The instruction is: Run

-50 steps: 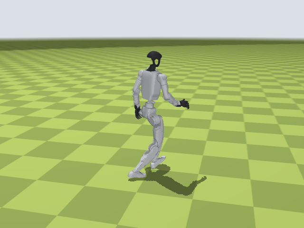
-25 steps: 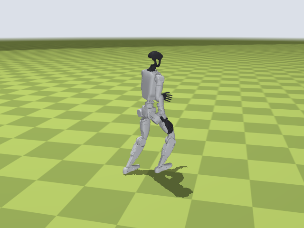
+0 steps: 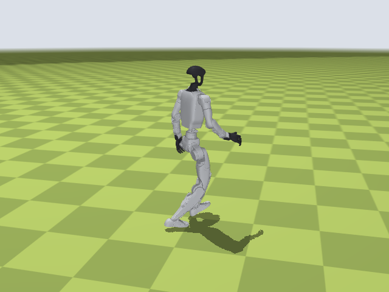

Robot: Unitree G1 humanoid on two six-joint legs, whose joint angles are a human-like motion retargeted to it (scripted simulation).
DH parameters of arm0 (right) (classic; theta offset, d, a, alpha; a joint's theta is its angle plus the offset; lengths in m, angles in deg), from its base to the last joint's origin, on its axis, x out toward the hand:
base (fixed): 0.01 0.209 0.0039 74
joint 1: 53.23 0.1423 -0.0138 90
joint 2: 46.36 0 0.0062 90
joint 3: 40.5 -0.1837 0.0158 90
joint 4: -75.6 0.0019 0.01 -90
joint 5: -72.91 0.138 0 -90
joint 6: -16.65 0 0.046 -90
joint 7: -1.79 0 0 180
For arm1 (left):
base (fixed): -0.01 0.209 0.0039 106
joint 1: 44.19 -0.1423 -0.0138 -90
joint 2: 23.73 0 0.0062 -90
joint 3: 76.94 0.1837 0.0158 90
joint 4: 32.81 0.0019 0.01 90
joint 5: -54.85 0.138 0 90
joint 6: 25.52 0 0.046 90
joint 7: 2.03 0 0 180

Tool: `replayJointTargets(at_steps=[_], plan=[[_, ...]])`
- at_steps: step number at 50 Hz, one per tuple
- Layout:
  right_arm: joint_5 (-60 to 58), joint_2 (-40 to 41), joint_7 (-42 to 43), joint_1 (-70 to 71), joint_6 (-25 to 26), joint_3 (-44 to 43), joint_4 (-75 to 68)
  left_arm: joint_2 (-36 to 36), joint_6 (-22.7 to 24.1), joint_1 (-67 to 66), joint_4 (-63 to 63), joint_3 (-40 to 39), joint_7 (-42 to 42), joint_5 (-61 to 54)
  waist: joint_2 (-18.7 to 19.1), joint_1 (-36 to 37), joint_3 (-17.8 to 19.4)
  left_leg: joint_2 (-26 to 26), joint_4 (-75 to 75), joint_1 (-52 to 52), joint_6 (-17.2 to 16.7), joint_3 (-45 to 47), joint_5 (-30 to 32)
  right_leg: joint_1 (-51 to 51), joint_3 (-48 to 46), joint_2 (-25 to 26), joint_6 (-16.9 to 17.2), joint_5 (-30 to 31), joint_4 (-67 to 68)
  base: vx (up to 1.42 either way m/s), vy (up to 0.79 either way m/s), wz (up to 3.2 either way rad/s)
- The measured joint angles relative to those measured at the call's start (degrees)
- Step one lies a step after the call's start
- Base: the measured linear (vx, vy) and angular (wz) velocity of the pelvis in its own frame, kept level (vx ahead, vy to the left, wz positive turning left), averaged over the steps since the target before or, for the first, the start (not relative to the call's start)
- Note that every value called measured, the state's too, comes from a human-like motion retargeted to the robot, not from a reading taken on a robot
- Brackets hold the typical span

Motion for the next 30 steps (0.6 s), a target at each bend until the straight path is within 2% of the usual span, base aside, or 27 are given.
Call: replayJointTargets(at_steps=[5, 8, 11, 15, 18, 23, 27, 30], plan=[[1.6, 4.3, -4.5, -4.6, 1.8, 0.3, -13.6, 0.0, 0.6, 5.2, -3.1, 0.3, -2.9, -0.8, -5.3, -2.5, 0.2, -5.8, -0.7, 5.9, 3.4, 0.3, 0.0, -4.2, 0.7, -6.3, 5.1, 9.9, 20.7, 0.00, 0.03, 0.18], [2.9, 6.4, -6.9, -6.6, 2.8, -1.0, -22.8, -0.5, 1.5, 9.7, -7.7, 2.0, -3.6, -2.3, -7.0, -4.2, 0.7, -7.5, -4.9, 10.6, 3.9, 0.1, 0.0, -9.8, 0.2, -10.7, 4.8, 13.0, 31.3, 0.00, 0.01, 0.06], [3.5, 7.0, -8.5, -9.5, 3.5, -2.8, -28.9, -1.1, 2.5, 13.4, -12.9, 3.5, -3.9, -3.3, -6.8, -5.9, 1.3, -7.6, -10.6, 16.3, 3.1, -0.5, 0.1, -14.9, -1.0, -14.9, 2.2, 10.1, 35.2, 0.00, 0.00, 0.00], [4.4, 6.2, -9.4, -13.4, 4.2, -4.7, -31.7, -1.6, 3.2, 16.3, -18.6, 4.3, -3.7, -3.9, -5.0, -8.2, 1.8, -6.3, -18.4, 22.9, 0.8, -1.5, 1.1, -20.5, -3.0, -18.2, -1.6, 3.2, 30.5, 0.00, 0.00, 0.00], [5.7, 5.5, -9.0, -15.1, 4.7, -5.9, -31.1, -1.9, 3.2, 16.5, -20.2, 4.4, -3.5, -3.9, -3.2, -9.0, 2.0, -4.8, -22.0, 25.7, -0.7, -2.1, 1.5, -22.9, -4.0, -17.6, -3.0, -0.3, 22.7, 0.00, -0.02, -0.05], [8.1, 5.4, -7.5, -15.4, 4.8, -7.4, -28.5, -0.7, 1.9, 14.3, -18.3, 3.9, -3.6, -3.5, -1.7, -8.5, 2.5, -2.8, -20.4, 26.5, -1.8, -2.5, -0.5, -21.9, -3.5, -14.9, -3.5, -2.6, 12.9, -0.01, -0.08, -0.18], [9.6, 5.0, -6.2, -12.3, 4.2, -7.5, -24.2, 1.3, -0.1, 11.9, -10.8, 1.7, -3.4, -2.4, -0.5, -7.0, 3.4, -0.4, -17.5, 26.8, -2.1, -2.8, -1.9, -17.3, -3.3, -10.8, -4.4, -2.8, 6.6, 0.00, -0.12, -0.27], [9.7, 4.3, -5.4, -9.4, 3.2, -6.4, -19.2, 2.4, -1.6, 9.2, -4.6, -0.2, -2.8, -0.6, 1.0, -5.8, 3.9, 2.7, -9.5, 24.2, -2.7, -3.2, -3.7, -14.3, -3.1, -6.6, -5.2, -2.8, 2.5, 0.00, -0.15, -0.32]])
